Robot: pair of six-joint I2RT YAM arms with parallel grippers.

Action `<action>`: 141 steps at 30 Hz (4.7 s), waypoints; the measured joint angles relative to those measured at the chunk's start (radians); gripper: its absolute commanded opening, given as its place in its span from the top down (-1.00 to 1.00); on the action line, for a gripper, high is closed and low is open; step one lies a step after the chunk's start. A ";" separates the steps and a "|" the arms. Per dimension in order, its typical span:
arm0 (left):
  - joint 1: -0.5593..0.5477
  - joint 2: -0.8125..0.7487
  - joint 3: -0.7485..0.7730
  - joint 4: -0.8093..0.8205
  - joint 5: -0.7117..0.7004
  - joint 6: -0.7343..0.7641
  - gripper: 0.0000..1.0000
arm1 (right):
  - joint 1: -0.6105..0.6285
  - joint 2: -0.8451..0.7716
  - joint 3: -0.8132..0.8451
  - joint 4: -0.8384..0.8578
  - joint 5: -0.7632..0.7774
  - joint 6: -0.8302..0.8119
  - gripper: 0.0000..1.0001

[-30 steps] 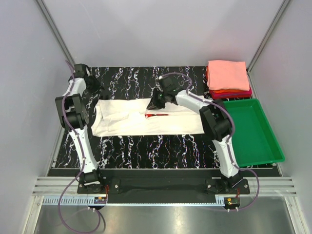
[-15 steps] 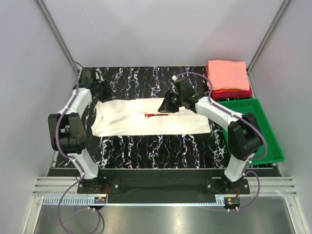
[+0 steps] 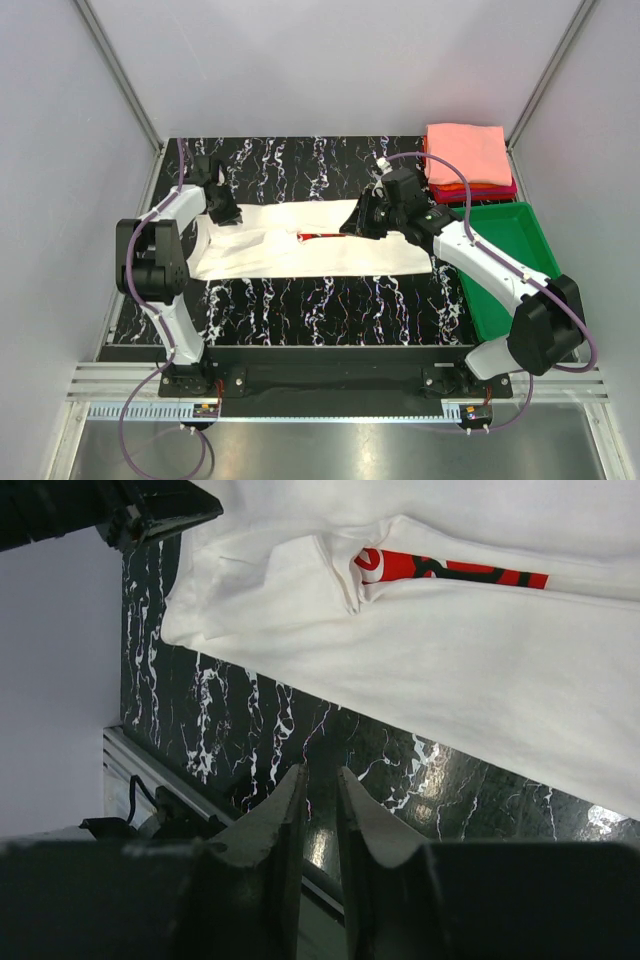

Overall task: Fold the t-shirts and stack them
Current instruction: Fold the tshirt

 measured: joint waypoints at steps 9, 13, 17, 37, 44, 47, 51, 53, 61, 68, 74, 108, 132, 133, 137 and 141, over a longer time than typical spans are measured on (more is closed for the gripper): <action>-0.002 0.217 0.213 -0.045 -0.165 0.018 0.90 | 0.000 -0.018 -0.008 -0.002 0.027 -0.002 0.52; -0.002 0.301 0.320 -0.077 -0.198 0.039 0.90 | 0.000 -0.018 -0.008 -0.002 0.026 -0.002 0.51; -0.003 0.407 0.483 -0.151 -0.196 0.066 0.95 | 0.000 -0.018 -0.008 -0.003 0.022 -0.009 0.51; -0.013 0.802 1.077 0.014 0.137 -0.032 0.82 | -0.004 -0.086 0.095 -0.104 0.122 -0.031 0.48; -0.023 0.629 0.863 0.167 0.231 -0.035 0.61 | -0.004 -0.058 0.106 -0.133 0.226 -0.087 0.37; -0.010 0.438 0.682 0.183 0.226 -0.030 0.61 | -0.006 -0.021 0.062 -0.169 0.288 -0.119 0.36; 0.045 0.170 0.450 0.198 0.187 -0.026 0.61 | -0.017 0.044 0.002 -0.221 0.340 -0.143 0.42; 0.104 0.082 0.375 0.192 0.146 -0.023 0.65 | -0.030 0.070 -0.029 -0.238 0.356 -0.151 0.47; 0.205 0.104 0.212 0.125 0.033 -0.022 0.75 | -0.092 0.122 -0.090 -0.264 0.359 -0.169 0.49; 0.187 0.193 0.172 0.086 0.034 -0.032 0.77 | -0.093 0.151 -0.110 -0.261 0.360 -0.173 0.52; 0.183 0.203 0.169 0.082 0.018 -0.034 0.78 | -0.093 0.171 -0.168 -0.247 0.364 -0.160 0.55; 0.102 0.275 0.504 -0.097 0.079 0.019 0.42 | -0.098 -0.306 -0.330 -0.146 0.448 -0.003 0.38; -0.819 0.181 0.026 0.449 0.250 -0.284 1.00 | -0.105 -0.709 -0.280 -0.343 0.433 -0.002 1.00; -0.828 0.196 0.036 0.453 0.251 -0.289 1.00 | -0.105 -0.710 -0.280 -0.347 0.433 -0.002 1.00; -0.844 0.227 0.060 0.460 0.251 -0.304 1.00 | -0.105 -0.713 -0.280 -0.355 0.433 0.004 1.00; -0.848 0.229 0.064 0.457 0.235 -0.306 1.00 | -0.105 -0.713 -0.280 -0.356 0.433 0.006 1.00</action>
